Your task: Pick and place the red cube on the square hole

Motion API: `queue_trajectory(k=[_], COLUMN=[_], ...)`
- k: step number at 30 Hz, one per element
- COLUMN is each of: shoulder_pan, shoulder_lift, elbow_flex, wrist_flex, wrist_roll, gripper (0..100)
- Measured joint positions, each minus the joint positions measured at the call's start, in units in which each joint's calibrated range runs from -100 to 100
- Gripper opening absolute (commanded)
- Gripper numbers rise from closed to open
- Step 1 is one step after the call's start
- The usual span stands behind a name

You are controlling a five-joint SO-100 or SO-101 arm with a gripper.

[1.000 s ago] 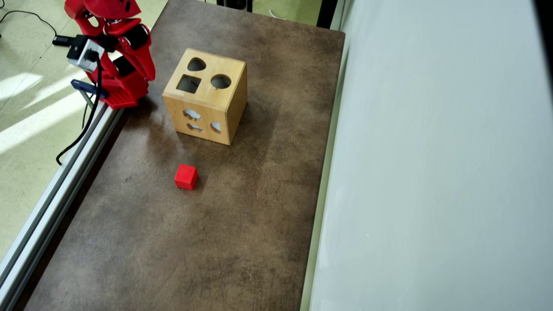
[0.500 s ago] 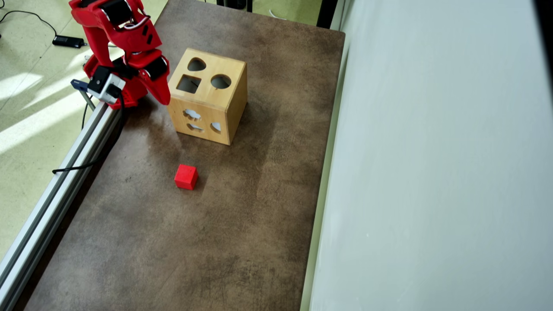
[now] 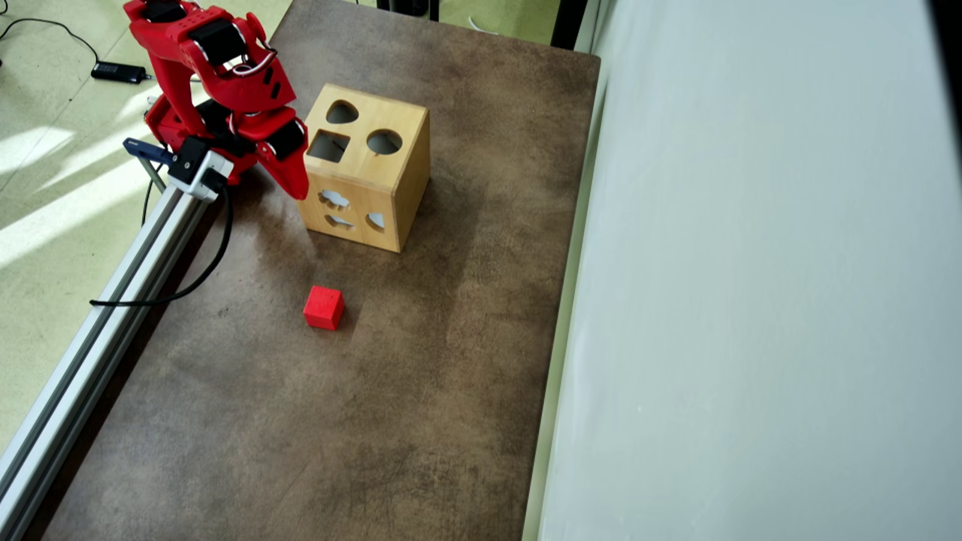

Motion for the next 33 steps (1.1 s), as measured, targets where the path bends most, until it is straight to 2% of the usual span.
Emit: queue_trajectory(k=[21,30,33], shoulder_pan=[0.0,0.0,0.0], shoulder_lift=[0.0,0.0,0.0], elbow_flex=[0.0,0.0,0.0], wrist_flex=[0.0,6.6,7.9], wrist_roll=[0.0,0.0,0.0], gripper=[5,31,37])
